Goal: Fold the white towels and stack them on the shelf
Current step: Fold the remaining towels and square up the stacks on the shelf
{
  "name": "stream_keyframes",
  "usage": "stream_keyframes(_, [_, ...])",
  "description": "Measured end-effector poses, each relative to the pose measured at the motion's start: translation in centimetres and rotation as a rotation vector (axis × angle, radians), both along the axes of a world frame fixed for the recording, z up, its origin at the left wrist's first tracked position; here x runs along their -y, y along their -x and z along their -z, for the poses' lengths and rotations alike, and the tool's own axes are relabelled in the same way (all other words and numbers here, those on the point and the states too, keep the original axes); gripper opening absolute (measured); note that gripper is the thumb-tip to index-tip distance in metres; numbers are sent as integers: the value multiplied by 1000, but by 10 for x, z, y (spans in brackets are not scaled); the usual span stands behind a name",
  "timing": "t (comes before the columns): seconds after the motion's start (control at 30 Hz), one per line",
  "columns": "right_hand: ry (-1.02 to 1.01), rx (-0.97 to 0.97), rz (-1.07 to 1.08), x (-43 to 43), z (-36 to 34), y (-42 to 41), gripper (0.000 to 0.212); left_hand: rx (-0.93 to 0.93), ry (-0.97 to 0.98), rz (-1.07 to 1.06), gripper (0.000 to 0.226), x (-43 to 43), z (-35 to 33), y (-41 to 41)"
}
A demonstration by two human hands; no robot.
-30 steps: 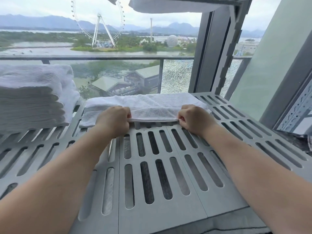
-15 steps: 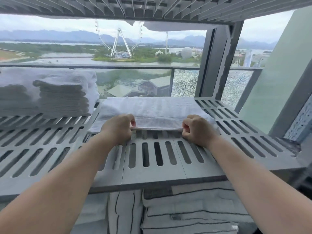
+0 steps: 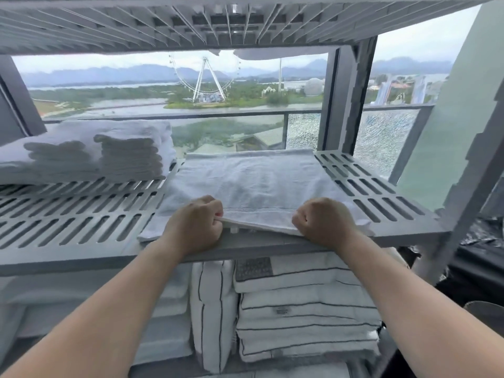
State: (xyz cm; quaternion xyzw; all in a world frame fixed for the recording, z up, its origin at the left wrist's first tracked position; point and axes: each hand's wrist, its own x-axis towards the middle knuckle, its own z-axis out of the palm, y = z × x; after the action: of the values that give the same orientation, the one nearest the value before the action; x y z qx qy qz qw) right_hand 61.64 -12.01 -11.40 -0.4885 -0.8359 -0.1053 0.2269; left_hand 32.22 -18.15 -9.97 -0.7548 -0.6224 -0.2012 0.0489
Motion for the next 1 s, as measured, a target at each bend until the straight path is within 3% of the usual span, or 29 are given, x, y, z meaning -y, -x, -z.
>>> stream_keyframes(0.1, [153,20,163,2,-20,7,61,-34,42,41,16,6,-7,0])
stream_keyframes(0.2, [150,10,229,3,-38,24,42,-79,38,60,8,8,-17,0])
stream_keyframes(0.3, [173,-93,80,3,-42,48,16,-83,122,41,17,5,-31,-2])
stream_keyframes(0.4, [267,-83,-106,-4,-36,69,30,10,247,21,37,-8,-38,-2])
stream_keyframes(0.53, [423,-42,-152,-19,-27,88,54,-144,-53,-61,23,-41,-27,-2])
stream_keyframes(0.6, [517,91,-122,-25,-19,92,62,-78,-11,-22,27,-61,-19,-6])
stream_keyframes(0.7, [407,176,14,-35,-20,97,51,-9,259,-8,54,-87,-8,-10])
stream_keyframes(0.8, [179,148,138,-54,-34,106,40,-170,467,-104,71,-102,-6,-10])
stream_keyframes(0.9, [226,157,84,-85,-35,118,37,-308,380,-144,58,-120,-20,-17])
stream_keyframes(1.0, [443,104,47,-119,-27,125,49,-241,264,-157,53,-140,-20,-16])
